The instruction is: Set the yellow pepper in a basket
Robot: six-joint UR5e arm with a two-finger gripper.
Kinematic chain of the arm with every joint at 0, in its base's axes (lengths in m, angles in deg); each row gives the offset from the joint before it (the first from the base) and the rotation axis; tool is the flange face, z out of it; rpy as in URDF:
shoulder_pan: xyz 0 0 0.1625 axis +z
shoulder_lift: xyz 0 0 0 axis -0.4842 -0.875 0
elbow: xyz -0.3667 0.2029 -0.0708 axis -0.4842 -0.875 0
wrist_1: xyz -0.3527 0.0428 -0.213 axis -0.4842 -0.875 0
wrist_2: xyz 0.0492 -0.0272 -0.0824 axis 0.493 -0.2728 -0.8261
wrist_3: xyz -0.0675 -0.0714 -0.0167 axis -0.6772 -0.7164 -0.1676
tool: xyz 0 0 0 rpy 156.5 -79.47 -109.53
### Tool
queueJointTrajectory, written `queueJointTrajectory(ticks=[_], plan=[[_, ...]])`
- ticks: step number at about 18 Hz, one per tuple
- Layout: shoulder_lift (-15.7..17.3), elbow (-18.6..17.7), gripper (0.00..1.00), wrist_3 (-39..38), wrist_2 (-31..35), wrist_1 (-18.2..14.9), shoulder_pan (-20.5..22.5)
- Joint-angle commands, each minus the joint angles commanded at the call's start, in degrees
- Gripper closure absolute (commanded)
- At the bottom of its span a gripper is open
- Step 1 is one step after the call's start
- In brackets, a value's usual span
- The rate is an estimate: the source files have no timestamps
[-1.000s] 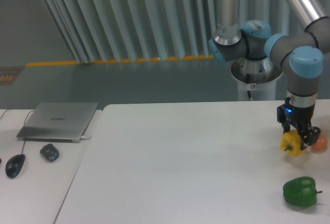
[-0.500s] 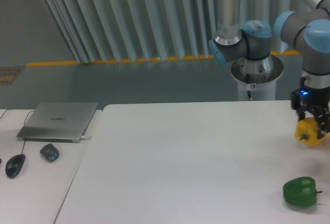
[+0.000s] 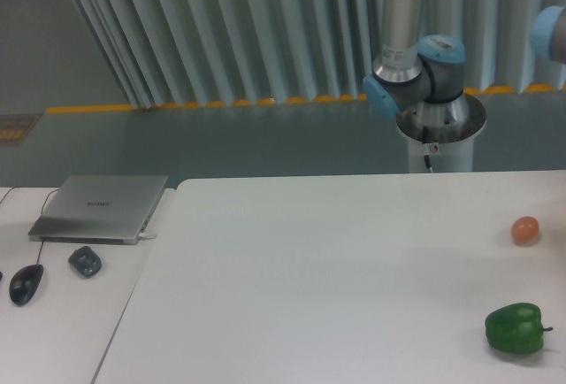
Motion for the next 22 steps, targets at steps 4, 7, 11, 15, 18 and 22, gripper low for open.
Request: queueJointTrajectory(ticks=[4, 7, 11, 15, 18, 22], plan=[[-1.5, -0.6, 0.37, 2.7, 0.0, 2.5, 1.5], [-3.2, -1.1, 0.37, 3.3, 0.0, 4.3, 2.1], [-5.0, -2.3, 0.28, 3.5, 0.1, 8.2, 2.1], [-5.3, -2.9, 0.06, 3.7, 0.1, 9.3, 2.0], [-5.3, -3.2, 0.0, 3.7, 0.1, 9.3, 2.0], [-4.9, -3.1, 0.0, 6.0, 0.7, 9.4, 1.9]])
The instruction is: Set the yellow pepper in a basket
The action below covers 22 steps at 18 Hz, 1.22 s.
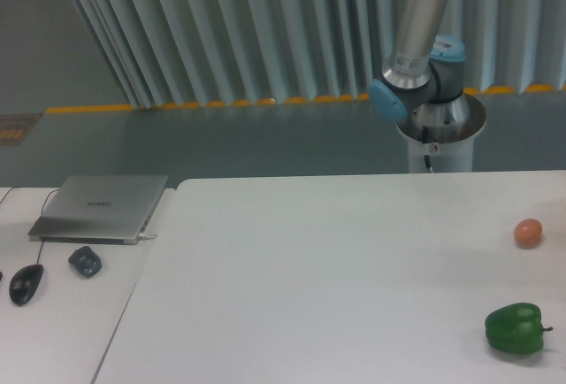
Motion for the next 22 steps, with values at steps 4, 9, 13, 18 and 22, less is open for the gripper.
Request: queueJointTrajectory(ticks=[4, 9, 13, 18, 22], plan=[[0.9, 1.1, 0.0, 1.1, 0.2, -1.0, -0.6], [1.7, 7.0, 0.0, 4.0, 0.5, -11.3, -2.1], [2.5, 9.2, 0.0, 4.6, 0.4, -13.4, -3.2], [2.5, 10.6, 0.0, 4.7, 0.4, -14.1, -4.7], [1.7, 12.0, 0.0, 6.4, 0.5, -14.1, -7.2]])
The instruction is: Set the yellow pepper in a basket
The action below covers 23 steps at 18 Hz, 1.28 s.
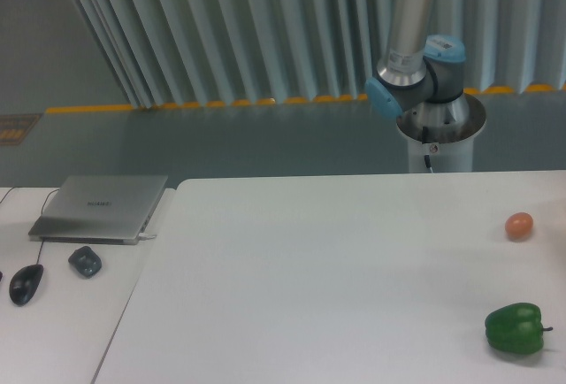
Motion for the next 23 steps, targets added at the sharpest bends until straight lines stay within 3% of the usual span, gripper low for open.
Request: queueJointTrajectory(ticks=[10, 23], plan=[[-1.8, 0.4, 0.0, -1.0, 0.5, 0.3, -3.5], [-2.2, 0.0, 0.0, -3.0, 1.7, 0.3, -4.8]])
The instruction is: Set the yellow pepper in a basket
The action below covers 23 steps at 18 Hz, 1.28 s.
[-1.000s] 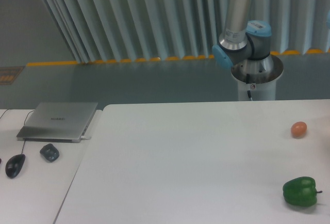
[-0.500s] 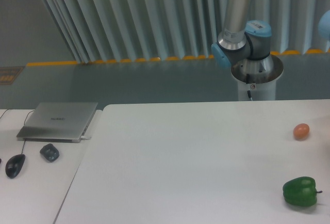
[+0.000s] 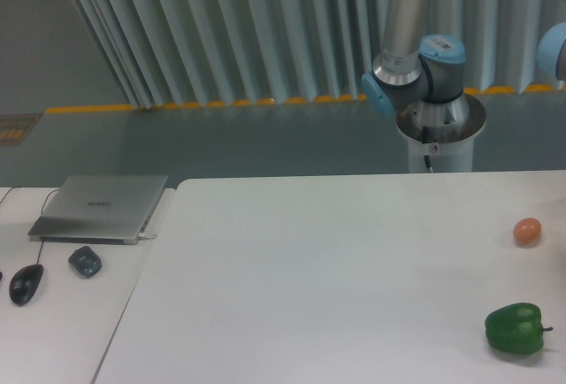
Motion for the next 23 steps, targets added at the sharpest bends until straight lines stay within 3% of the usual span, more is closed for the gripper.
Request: queueJointTrajectory(ticks=[2, 5, 10, 14, 23], plan=[[0.1, 0.0, 0.0, -0.7, 0.0, 0.1, -0.2], [0.0, 0.2, 0.0, -8.4, 0.3, 0.1, -1.5], [-0.1, 0.3, 0.0, -10.6, 2.0, 0.1, -2.4], [-0.5, 0.2, 0.0, -19.8, 1.9, 0.1, -3.4], [-0.7, -0.1, 0.0, -20.1, 1.7, 0.0, -3.5]])
